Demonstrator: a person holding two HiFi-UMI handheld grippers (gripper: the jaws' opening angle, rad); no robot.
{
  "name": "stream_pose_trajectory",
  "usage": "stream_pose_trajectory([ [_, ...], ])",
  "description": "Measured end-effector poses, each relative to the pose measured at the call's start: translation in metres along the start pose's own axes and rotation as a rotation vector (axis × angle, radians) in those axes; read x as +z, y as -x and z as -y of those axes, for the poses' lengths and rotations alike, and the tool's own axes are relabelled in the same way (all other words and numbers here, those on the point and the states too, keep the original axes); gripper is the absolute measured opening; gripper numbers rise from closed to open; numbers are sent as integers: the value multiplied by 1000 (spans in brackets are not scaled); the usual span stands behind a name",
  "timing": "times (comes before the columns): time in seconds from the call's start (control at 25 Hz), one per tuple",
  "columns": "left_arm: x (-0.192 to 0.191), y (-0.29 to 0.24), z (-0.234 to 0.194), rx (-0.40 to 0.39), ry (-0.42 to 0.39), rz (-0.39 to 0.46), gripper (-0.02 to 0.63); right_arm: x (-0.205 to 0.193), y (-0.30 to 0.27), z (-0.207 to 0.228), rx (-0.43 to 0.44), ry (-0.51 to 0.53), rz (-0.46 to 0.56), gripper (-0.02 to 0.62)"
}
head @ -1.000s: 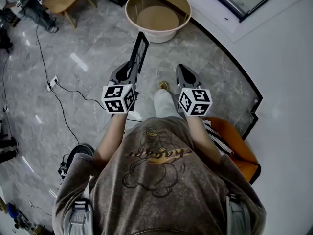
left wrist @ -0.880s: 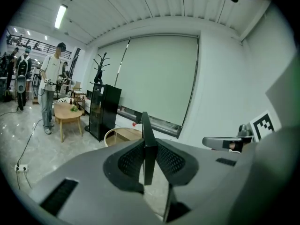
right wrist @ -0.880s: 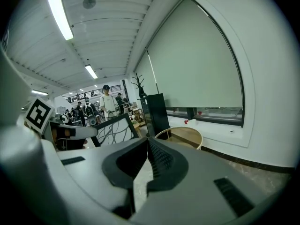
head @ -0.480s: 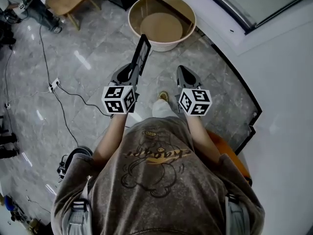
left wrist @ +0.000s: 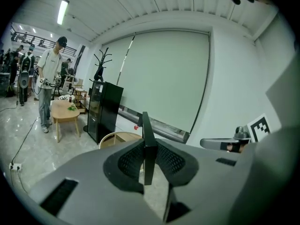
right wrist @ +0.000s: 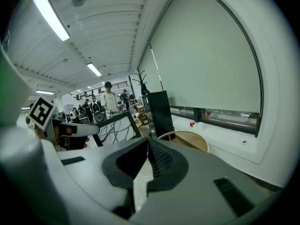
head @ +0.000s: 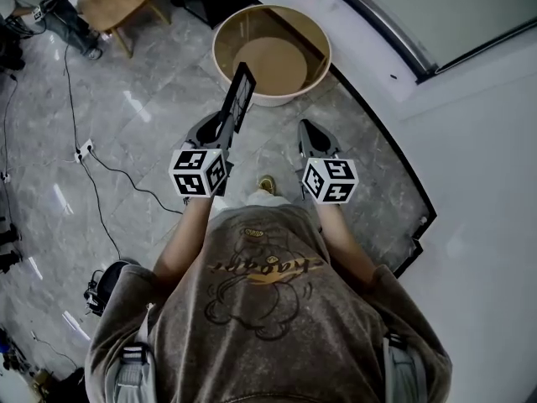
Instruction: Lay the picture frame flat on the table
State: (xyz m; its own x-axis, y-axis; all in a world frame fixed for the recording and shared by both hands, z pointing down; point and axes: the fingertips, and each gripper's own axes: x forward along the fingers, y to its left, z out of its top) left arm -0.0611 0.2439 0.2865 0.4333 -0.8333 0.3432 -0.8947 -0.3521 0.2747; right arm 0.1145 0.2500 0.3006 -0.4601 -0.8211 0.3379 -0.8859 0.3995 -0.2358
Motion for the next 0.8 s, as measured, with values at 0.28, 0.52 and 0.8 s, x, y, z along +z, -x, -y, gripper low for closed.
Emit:
stream_pose_trajectory([
  [0.28, 11, -25, -9, 44, 22, 12, 83, 15, -27, 17, 46, 19, -7, 18],
  [0.52, 19, -38, -18, 50, 30, 12, 83, 22, -46, 24, 50, 11, -13, 18],
  [0.8, 21, -55, -20, 51, 46, 8, 83, 24, -58, 34, 55, 4, -28, 18],
])
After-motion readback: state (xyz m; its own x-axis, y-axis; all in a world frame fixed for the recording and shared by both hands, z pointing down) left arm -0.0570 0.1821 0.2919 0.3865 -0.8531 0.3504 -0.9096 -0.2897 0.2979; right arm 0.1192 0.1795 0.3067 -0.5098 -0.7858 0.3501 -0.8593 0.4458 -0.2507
